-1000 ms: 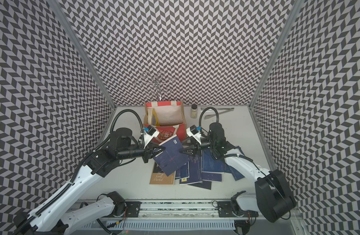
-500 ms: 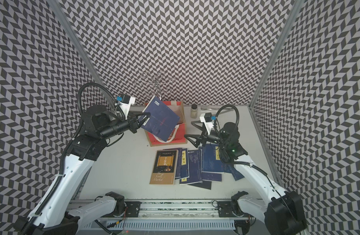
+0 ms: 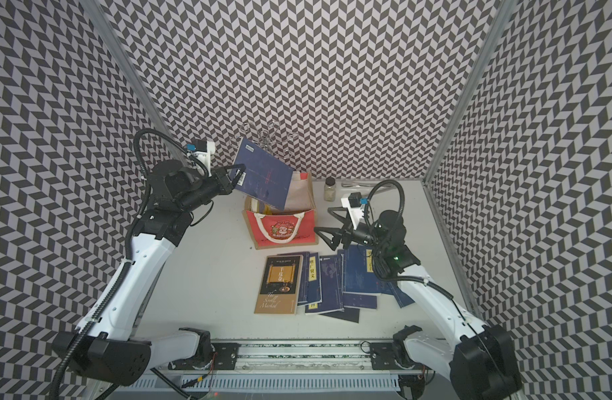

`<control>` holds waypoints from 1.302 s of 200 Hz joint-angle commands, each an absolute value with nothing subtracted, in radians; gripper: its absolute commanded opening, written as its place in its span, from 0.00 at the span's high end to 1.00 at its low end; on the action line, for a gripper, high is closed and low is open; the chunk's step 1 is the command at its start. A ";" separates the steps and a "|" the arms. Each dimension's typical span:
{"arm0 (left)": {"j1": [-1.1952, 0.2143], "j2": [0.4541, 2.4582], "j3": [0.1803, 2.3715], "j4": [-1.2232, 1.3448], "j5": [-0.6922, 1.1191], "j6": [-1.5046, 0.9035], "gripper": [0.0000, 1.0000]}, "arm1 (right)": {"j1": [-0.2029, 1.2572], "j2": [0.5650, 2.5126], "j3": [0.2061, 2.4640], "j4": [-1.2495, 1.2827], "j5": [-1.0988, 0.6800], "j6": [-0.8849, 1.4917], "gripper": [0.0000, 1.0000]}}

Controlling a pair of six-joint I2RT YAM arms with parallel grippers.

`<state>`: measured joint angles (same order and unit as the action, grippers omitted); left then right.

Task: Put the books into the canvas bag
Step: Place the book in the canvas bag.

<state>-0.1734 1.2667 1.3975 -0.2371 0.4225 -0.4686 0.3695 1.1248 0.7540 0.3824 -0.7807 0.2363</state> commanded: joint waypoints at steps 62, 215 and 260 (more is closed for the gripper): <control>-0.170 1.269 1.348 -0.202 0.270 -0.404 1.00 | 0.364 1.169 0.761 0.423 -0.787 0.238 0.02; -0.413 1.464 1.495 -0.424 -0.202 -0.334 1.00 | 0.364 1.203 0.772 0.410 -0.832 0.227 0.01; -0.462 1.544 1.552 -0.486 -0.301 -0.351 1.00 | 0.364 1.209 0.772 0.400 -0.827 0.222 0.01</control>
